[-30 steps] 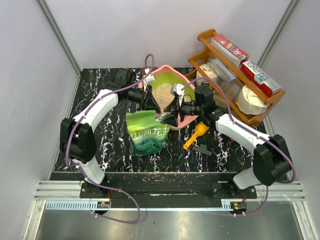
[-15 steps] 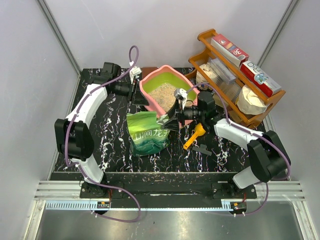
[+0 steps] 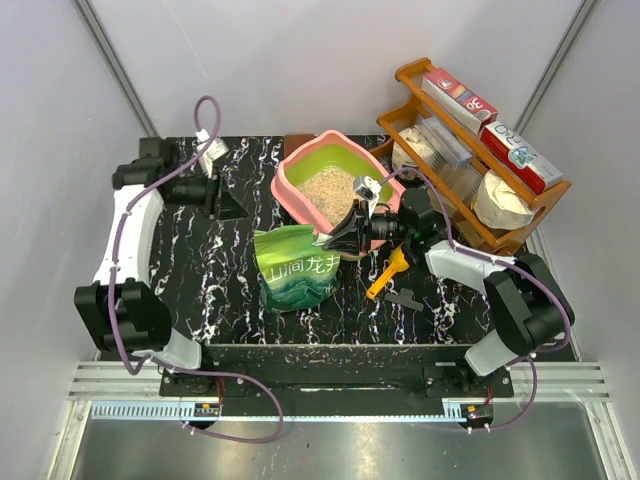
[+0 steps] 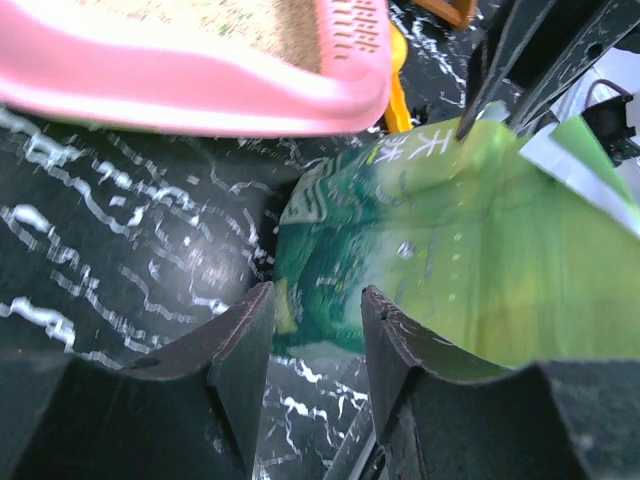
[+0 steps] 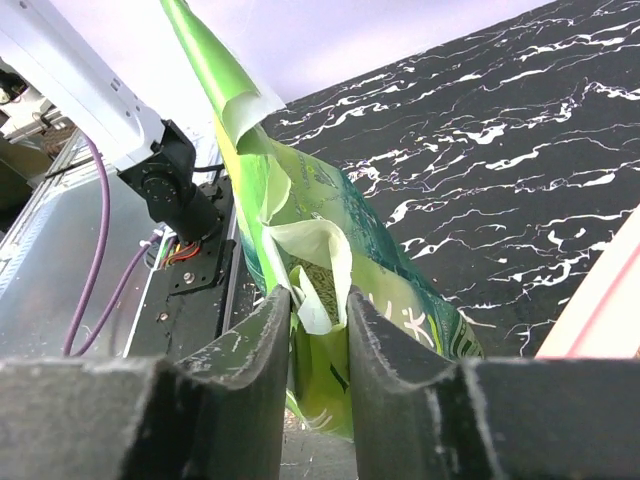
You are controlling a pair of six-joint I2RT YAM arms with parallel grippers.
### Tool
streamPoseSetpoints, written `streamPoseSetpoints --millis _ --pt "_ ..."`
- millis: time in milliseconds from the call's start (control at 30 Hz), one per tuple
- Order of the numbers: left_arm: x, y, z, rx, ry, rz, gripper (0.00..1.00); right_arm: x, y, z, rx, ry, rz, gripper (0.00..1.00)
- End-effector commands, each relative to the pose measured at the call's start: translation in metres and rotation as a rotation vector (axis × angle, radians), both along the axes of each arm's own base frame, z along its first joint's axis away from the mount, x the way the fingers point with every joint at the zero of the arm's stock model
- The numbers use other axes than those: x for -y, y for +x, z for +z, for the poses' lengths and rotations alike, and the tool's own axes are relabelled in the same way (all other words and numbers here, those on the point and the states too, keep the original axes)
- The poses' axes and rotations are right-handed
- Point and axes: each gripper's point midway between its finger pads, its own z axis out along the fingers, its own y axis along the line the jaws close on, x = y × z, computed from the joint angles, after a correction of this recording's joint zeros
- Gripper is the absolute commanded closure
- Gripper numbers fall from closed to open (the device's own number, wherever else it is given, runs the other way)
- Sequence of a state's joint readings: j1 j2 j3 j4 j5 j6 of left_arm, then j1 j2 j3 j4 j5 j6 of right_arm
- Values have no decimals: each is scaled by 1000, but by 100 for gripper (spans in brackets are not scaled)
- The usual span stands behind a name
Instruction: Fill the litter box with clean litter
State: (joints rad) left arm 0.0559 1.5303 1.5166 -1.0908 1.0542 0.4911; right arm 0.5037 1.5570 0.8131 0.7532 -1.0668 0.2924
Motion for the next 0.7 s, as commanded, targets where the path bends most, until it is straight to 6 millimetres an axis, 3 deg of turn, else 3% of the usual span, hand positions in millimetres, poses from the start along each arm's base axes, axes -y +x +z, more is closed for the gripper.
streamPoseSetpoints --millis 0,67,233,433,667 --pt "-36 -21 2 10 23 79 55 4 -1 14 48 40 3 76" --pt "-41 -32 5 10 13 91 54 4 0 16 31 39 0 79" --pt "-38 -68 7 53 23 52 43 1 13 27 -46 28 -9 100" --pt "-27 -115 -1 205 56 -21 29 -1 24 28 -119 -20 -37 100" --pt "-1 -109 6 191 -134 54 26 0 21 25 -194 -57 -45 100"
